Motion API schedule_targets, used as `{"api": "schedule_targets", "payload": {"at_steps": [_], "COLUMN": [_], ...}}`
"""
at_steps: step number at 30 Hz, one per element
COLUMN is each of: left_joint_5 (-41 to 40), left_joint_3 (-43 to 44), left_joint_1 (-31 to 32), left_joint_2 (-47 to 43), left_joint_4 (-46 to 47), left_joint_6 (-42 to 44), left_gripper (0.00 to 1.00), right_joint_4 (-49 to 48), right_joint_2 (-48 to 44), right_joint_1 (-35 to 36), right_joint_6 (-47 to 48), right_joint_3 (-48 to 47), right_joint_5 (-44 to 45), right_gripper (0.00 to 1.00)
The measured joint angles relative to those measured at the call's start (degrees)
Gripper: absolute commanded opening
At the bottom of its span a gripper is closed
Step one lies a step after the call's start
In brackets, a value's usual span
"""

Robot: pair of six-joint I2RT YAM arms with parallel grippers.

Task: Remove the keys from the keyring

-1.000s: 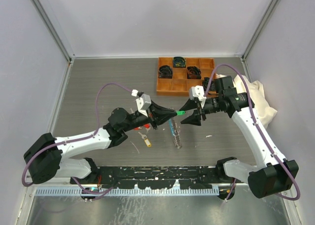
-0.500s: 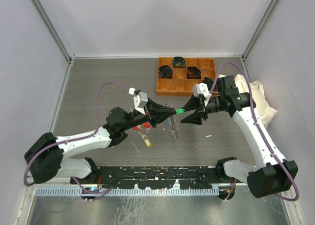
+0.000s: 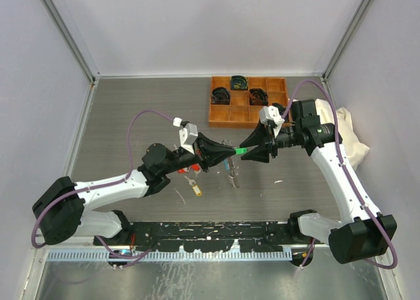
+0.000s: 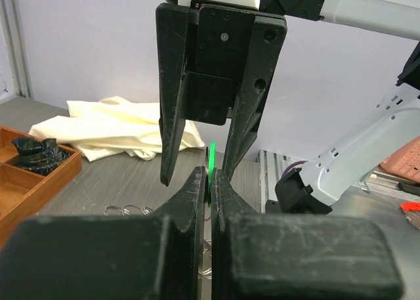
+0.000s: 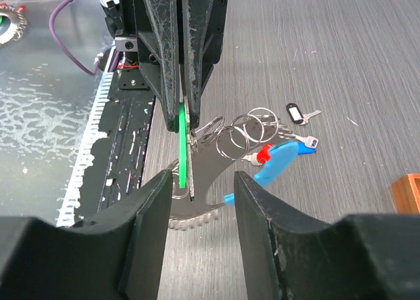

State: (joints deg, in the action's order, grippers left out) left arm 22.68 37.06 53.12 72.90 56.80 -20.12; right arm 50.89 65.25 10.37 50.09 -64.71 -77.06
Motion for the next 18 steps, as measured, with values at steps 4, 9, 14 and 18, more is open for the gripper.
{"api": "schedule_targets", "payload": {"at_steps": [4,9,14,18], "left_joint_5": [0.04,0.07,0.07,0.13], "left_joint_3": [0.0,0.0,0.0,0.0], "left_joint_1": [0.0,-0.04,-0.09,-0.26], "left_joint_2": [0.0,0.13,1.92,2.25], "left_joint_4": [-0.24,-1.2,-1.64,-2.16], "left_joint_6": [0.02,0.22,0.24,0.24], "left_gripper": [0.0,0.0,0.0,0.0], "right_joint_4": [-0.33,-0.37,-0.42,-0.72], "right_joint_2": [0.02,0.02,0.0,0.02], "right_joint_1": [0.02,0.0,0.0,0.0], "right_joint_6": [-0.76,-1.01,-1.01,-1.2], "right_joint_3": [0.0,0.0,0.02,0.04], "right_joint_5": [-0.2,-0.44,-0.48,-0.52], "right_gripper": [0.41,0.4,0.26,0.19]}}
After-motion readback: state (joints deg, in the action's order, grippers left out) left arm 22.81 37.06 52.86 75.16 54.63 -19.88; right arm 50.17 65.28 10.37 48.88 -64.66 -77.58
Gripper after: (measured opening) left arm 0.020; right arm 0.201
